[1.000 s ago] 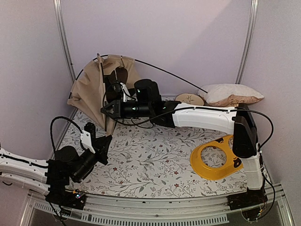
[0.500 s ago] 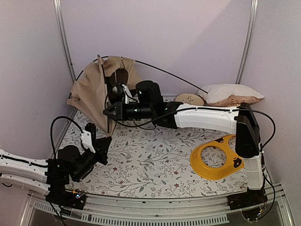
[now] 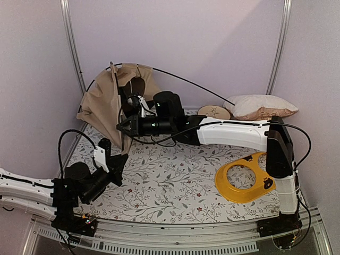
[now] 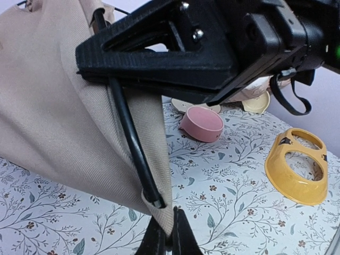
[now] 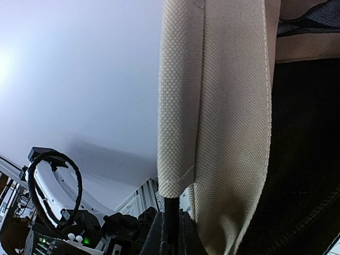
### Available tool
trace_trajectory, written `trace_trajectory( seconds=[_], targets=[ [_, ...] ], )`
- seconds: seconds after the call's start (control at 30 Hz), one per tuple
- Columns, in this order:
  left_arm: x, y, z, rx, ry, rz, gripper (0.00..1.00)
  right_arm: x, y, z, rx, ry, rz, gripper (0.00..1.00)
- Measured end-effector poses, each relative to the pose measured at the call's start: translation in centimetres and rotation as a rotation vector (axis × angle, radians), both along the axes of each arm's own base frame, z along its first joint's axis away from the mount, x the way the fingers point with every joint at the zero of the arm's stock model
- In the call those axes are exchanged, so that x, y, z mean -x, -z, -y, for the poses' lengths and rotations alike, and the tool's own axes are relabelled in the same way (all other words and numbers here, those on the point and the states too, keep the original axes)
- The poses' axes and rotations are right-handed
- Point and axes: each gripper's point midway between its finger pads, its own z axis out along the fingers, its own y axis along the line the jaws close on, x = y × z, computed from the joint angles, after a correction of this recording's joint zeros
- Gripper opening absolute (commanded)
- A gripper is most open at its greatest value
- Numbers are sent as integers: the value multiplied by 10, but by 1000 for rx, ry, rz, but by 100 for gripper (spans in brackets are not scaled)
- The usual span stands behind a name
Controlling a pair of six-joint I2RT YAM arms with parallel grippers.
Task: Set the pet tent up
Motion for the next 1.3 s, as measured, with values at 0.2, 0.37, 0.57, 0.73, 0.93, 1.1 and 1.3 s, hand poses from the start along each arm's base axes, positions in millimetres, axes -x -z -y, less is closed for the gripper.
trace_trajectory(
  seconds=[0.2, 0.37, 0.57, 0.73, 0.93, 1.1, 1.3],
  targets=[
    [-2, -2, 0, -21, -8, 11, 0, -1, 0, 0, 3, 8, 8, 0],
    [-4, -4, -3, -9, -22, 12, 0, -2, 0, 0, 7, 29, 27, 0],
    [-7, -9, -1, 2, -25, -1, 0, -1, -5, 0, 13, 63, 68, 0],
    [-12, -12, 1, -15, -40, -12, 0, -3, -8, 2, 24, 98, 102, 0],
    [-11, -7, 1, -54, -39, -22, 2, -3, -2, 5, 54, 131, 127, 0],
    [-10, -5, 0, -70, -32, -21, 8, -1, 0, 5, 63, 132, 138, 0],
    [-10, -8, -1, -76, -29, -12, 20, -1, 0, 5, 66, 136, 142, 0]
  ],
)
